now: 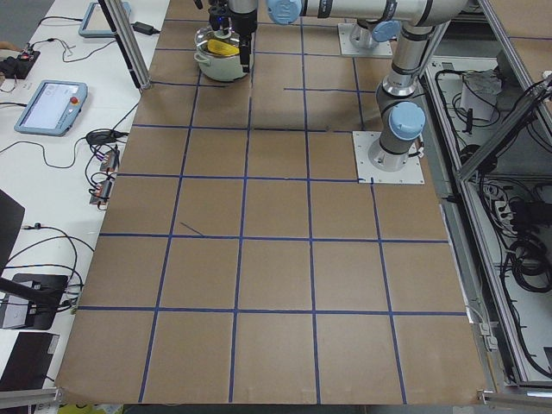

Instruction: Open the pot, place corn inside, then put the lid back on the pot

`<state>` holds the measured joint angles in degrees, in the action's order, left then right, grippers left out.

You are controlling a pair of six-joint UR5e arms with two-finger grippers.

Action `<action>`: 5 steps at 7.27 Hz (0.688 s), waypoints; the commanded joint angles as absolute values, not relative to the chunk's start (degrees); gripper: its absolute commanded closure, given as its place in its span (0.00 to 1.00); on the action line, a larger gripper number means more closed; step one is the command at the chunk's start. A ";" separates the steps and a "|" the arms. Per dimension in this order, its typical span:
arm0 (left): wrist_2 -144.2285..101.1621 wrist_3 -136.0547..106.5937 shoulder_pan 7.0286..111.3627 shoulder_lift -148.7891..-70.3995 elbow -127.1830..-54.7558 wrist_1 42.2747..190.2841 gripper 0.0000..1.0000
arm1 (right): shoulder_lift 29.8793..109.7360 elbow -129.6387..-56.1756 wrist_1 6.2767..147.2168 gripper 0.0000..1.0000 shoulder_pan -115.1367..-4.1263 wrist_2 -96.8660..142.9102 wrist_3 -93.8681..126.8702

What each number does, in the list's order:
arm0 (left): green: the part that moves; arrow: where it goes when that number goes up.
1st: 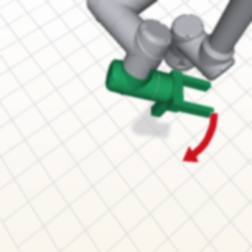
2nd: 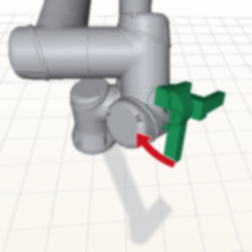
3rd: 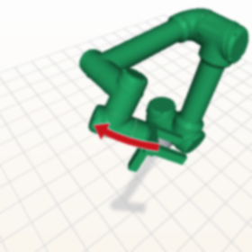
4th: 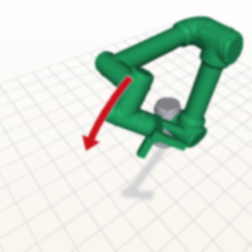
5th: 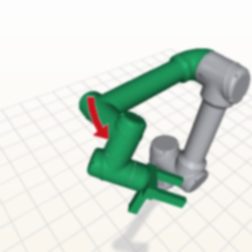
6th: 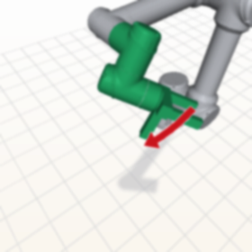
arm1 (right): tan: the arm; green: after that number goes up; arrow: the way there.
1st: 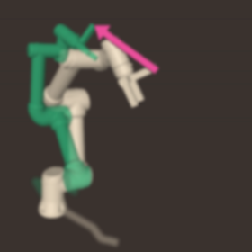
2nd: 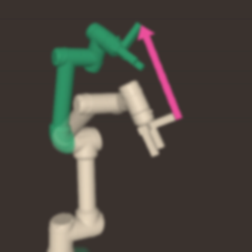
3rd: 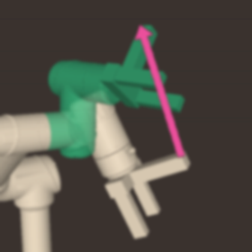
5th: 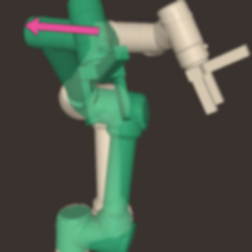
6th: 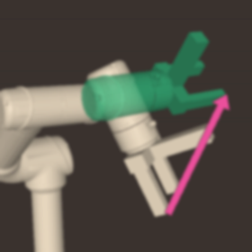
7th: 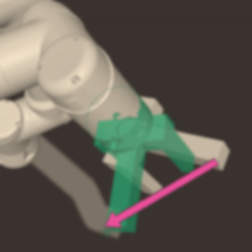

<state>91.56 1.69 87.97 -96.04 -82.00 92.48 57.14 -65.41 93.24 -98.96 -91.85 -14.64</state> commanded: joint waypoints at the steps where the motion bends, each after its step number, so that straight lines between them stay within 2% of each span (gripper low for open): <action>1: 91.41 1.67 88.07 -95.89 -82.00 92.55 0.00 | 57.13 -65.39 93.25 0.68 -98.70 -91.85 -14.85; 2: 91.41 1.67 88.07 -95.80 -82.09 92.55 0.00 | 57.13 -65.48 93.25 0.66 -98.70 -91.85 -14.85; 3: 91.41 1.67 88.07 -95.63 -82.00 92.55 0.00 | 57.13 -65.48 94.04 0.46 -98.70 -91.76 -14.77; 4: 91.41 1.67 88.07 -95.54 -82.00 92.55 0.00 | 57.30 -65.57 96.48 0.18 -98.88 -91.76 -14.24; 5: 91.41 1.67 88.07 -95.62 -82.00 92.55 0.00 | 57.83 -65.39 96.76 0.00 -99.14 -91.67 -13.54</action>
